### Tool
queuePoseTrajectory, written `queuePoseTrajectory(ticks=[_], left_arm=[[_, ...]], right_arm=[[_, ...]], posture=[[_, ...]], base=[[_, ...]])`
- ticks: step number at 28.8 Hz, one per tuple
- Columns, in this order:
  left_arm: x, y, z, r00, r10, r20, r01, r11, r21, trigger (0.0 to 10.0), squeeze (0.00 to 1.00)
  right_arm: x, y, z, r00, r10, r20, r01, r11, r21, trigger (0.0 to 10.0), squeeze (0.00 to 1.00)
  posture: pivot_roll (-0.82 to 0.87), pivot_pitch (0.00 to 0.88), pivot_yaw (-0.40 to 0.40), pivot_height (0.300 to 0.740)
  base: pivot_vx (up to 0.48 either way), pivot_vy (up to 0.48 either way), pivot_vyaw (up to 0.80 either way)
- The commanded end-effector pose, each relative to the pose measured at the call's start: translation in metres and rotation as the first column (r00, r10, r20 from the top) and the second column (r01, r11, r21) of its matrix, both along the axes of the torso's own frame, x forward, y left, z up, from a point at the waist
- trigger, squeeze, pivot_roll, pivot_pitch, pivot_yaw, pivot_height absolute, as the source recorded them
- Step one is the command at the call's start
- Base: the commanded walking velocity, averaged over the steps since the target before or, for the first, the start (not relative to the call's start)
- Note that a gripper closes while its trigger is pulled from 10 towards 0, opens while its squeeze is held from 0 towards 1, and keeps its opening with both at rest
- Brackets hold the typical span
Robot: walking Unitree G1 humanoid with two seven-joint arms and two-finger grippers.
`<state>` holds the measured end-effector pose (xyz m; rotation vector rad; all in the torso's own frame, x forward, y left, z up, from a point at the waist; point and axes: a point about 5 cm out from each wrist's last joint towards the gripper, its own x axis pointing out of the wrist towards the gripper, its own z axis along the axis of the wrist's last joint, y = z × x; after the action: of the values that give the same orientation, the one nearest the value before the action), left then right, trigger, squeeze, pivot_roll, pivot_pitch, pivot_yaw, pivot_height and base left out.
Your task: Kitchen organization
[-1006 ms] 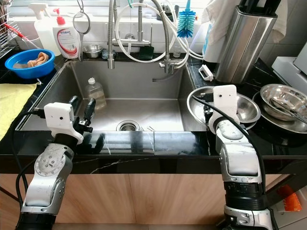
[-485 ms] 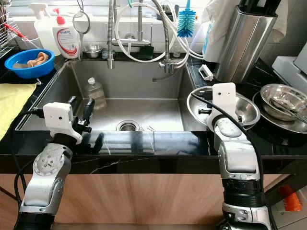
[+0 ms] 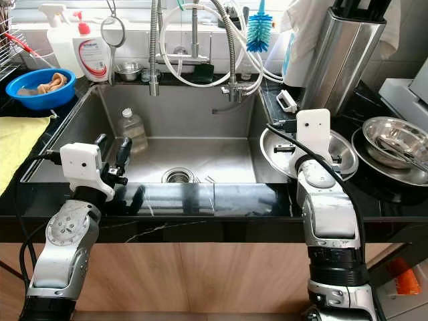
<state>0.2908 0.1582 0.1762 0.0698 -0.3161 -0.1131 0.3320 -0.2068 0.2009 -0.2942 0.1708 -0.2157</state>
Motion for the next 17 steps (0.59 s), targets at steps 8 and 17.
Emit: queuePoseTrajectory(ticks=[8,17], left_arm=[[-0.001,-0.002,0.001,1.0,-0.016,0.0,0.016,1.0,-0.007,10.0,0.0],[-0.001,0.0,0.001,1.0,-0.007,-0.003,0.007,1.0,-0.011,10.0,0.0]], right_arm=[[0.001,0.0,0.036,0.991,-0.006,0.136,0.025,0.99,-0.14,0.0,0.0],[0.004,0.006,0.054,0.979,0.022,0.201,0.02,0.979,-0.204,0.0,0.0]], posture=[[-0.07,0.0,-0.022,0.706],[-0.07,0.0,-0.028,0.706]], base=[[0.0,0.0,0.0],[0.0,0.0,0.0]])
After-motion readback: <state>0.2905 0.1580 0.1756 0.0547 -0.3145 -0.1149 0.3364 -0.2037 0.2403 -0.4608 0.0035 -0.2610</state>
